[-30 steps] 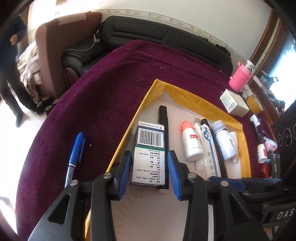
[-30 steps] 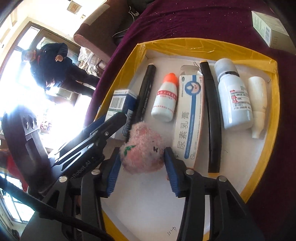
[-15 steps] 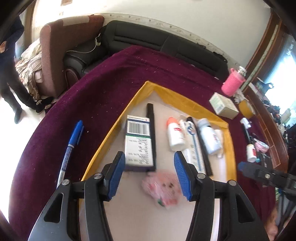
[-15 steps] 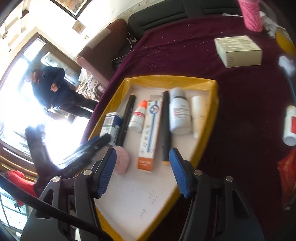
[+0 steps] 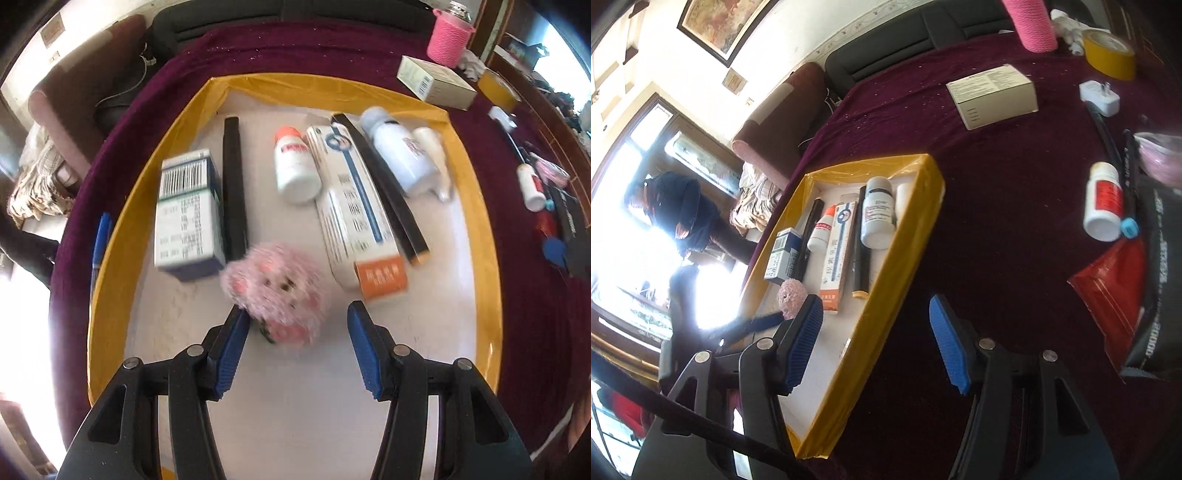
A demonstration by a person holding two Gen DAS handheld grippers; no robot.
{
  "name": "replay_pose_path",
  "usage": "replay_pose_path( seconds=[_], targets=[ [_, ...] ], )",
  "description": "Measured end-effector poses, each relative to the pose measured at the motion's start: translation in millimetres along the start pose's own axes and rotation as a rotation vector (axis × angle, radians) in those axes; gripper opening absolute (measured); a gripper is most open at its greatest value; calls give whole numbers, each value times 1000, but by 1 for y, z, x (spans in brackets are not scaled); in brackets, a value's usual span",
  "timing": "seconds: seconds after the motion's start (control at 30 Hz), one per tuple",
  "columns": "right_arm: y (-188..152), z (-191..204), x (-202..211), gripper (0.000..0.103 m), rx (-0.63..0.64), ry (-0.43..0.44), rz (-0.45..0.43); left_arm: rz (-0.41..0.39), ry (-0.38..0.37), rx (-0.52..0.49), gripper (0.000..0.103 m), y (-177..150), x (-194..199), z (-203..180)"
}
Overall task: Organize objects
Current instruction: 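Grasp the black snack bag from the pile with the right gripper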
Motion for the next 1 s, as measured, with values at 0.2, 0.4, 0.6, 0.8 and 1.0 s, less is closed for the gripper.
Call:
replay_pose_path(
  seconds=[0.2,0.4,0.6,0.8,1.0],
  targets=[
    [5,-27,31,66,-55,-12,-63,-103,-4,96,49,50,-8,4],
    [8,-40,57,70,-61,-30,-117,-180,-99,162,49,30,29,5],
    [7,-59,63,71,-101,-30,-136,-146,-89,57,50,-11,38,-5],
    [4,-68,61,71,-166,-4,-124,-86,-192,91,50,7,4,-24],
    [3,-83,93,71,-148,-67,-189,-293,-166,111,57,26,25,-28]
  ],
)
Point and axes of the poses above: each gripper's, at about its wrist camera, not at the fingertips, and x roughly against the way its jaws point, z to its left, y to its top, the point moved 9 cm from there along -x, roughly the way its jaws point, and after that the axes turned 6 degrees about -x, right-handed, at the moved point
